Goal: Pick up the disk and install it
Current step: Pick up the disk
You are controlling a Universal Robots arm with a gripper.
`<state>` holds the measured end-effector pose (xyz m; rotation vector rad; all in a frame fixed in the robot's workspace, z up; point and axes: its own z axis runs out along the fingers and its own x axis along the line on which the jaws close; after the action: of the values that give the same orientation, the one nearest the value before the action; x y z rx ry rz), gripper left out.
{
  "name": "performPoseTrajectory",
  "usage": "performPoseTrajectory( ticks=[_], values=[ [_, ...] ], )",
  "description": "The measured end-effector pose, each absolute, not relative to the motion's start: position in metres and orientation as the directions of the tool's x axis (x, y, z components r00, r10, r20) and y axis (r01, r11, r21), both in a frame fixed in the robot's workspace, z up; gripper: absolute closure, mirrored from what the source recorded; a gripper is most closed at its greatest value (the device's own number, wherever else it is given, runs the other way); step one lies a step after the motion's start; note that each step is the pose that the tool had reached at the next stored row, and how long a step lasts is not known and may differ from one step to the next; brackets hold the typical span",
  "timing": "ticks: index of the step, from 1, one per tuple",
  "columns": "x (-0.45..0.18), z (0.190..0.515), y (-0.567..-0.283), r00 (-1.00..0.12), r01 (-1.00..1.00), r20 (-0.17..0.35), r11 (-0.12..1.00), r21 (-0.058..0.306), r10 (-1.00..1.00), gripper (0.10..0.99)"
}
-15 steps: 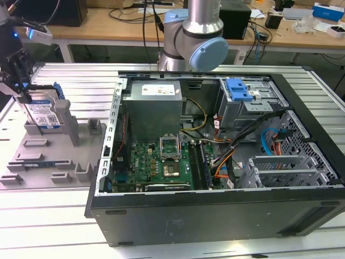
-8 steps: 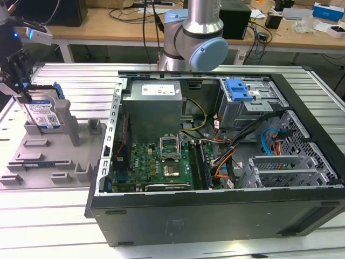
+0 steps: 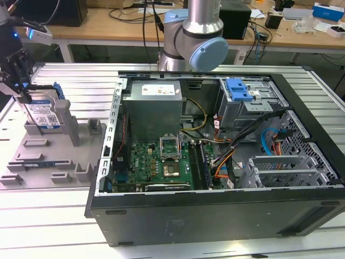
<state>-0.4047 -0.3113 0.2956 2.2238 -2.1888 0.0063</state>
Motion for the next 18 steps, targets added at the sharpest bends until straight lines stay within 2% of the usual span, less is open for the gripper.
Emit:
performPoseTrajectory(
  ticks=[18],
  values=[
    [-0.402, 0.326, -0.311, 0.016, -1.000, 0.012, -0.016, 0.012, -1.000, 0.718]
  ],
)
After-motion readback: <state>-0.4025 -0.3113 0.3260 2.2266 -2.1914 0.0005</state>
